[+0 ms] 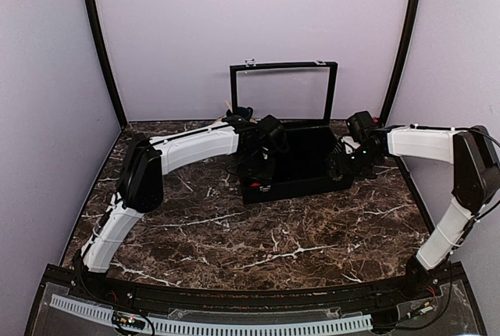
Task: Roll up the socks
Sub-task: Place the sock in the storage box.
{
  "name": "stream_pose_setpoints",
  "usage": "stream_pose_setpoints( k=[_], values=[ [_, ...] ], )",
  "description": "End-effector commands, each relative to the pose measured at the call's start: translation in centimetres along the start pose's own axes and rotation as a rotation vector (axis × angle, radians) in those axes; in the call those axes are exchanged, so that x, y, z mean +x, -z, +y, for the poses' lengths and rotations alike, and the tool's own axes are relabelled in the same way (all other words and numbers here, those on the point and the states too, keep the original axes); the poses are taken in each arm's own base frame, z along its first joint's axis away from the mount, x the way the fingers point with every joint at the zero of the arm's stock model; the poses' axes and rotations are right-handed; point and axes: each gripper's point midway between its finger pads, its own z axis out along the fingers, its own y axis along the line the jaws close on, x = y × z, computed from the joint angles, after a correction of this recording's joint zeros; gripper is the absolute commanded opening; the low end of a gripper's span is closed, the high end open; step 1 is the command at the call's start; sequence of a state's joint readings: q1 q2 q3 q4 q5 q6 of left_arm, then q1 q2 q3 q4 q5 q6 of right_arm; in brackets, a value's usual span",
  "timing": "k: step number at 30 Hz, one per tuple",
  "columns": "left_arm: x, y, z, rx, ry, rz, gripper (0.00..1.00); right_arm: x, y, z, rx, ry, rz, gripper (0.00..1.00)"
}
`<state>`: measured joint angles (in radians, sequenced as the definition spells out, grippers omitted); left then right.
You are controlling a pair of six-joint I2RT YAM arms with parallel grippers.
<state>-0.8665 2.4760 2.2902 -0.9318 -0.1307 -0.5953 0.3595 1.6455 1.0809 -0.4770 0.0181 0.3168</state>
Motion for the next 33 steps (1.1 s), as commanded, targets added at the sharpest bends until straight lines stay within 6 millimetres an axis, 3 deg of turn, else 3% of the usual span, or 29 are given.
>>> stream_pose_setpoints(
  k=[1,17,27,30,33],
  values=[
    [-0.2,2.4,1.3,-0.036,0.008,-0.004,0.48,-0.3,0.7,3.8,-0.125,0.096,-0.001,1.0],
    [-4.8,8.4,-0.9,0.083,0.025,-0.197,0.51,-1.5,2.2,3.1,-0.082,0.082,-0.059,1.0],
    [-6.4,11.2,-2.0,0.125,-0.029,-0.285,0.51,-3.9,5.5,3.0,-0.072,0.088,-0.193,1.0],
    [-7.0,12.8,-2.4,0.139,-0.056,-0.331,0.51,-5.3,6.9,3.3,-0.074,0.113,-0.24,1.0],
    [-7.7,15.4,-3.3,0.155,-0.111,-0.403,0.51,-8.2,10.0,3.6,-0.056,0.141,-0.35,1.0]
  ],
)
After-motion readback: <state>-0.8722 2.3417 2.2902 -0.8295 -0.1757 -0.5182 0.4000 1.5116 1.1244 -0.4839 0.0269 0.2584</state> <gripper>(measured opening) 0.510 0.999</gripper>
